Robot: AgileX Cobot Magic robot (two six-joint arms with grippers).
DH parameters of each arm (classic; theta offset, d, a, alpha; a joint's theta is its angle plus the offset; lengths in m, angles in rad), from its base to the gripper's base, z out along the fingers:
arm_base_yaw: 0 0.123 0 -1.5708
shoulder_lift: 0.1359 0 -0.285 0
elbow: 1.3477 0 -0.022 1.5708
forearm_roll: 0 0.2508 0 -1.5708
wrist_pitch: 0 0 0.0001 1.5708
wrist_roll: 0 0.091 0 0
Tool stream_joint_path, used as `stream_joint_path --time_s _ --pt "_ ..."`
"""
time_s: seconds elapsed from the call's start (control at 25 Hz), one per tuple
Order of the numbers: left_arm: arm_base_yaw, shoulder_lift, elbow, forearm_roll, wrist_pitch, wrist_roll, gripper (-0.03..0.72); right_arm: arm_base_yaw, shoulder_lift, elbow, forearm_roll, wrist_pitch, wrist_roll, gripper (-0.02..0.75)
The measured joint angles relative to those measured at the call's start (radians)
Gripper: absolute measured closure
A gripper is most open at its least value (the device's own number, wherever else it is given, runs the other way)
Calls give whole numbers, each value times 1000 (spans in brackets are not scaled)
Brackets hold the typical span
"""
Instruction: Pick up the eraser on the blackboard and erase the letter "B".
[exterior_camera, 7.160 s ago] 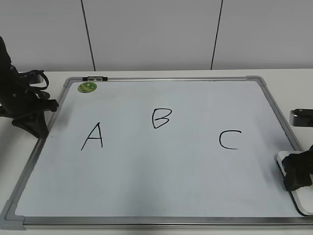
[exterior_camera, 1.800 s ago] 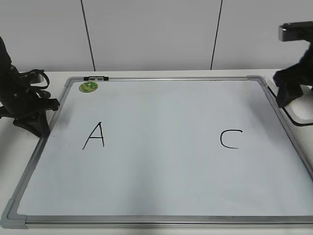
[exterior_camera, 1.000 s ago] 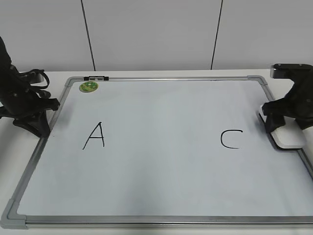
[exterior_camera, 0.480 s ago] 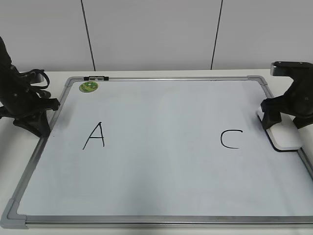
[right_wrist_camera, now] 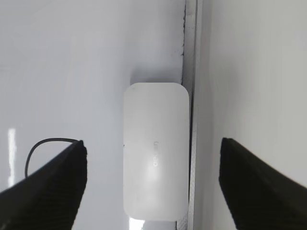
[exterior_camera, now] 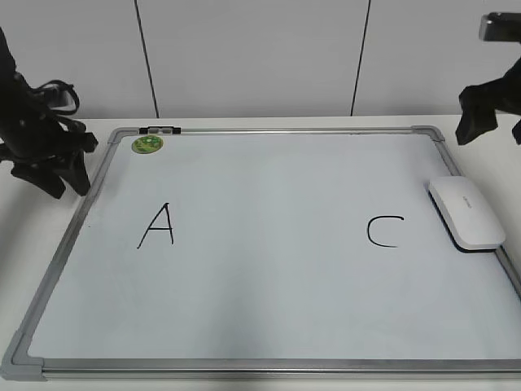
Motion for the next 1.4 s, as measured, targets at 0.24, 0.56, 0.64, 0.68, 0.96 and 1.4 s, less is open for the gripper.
stream_joint_path --time_s 0.24,0.56,0.64,0.68,0.96,1.4 --pt "0 -75 -118 3 152 0 300 0 -148 -28 -2 157 -10 106" --pt "-68 -306 -91 1 170 -10 295 0 -386 21 -19 281 -24 126" --pt "-89 -389 -46 1 177 -10 295 0 -453 54 -30 299 -31 134" --pt "-97 -438 -23 -1 182 -10 295 0 -492 75 -35 309 -36 136" --pt "-106 -795 220 1 190 -27 295 0 -797 278 -47 333 -43 142" --pt "-106 -1320 622 55 207 -37 298 7 -1274 580 -51 347 -17 143"
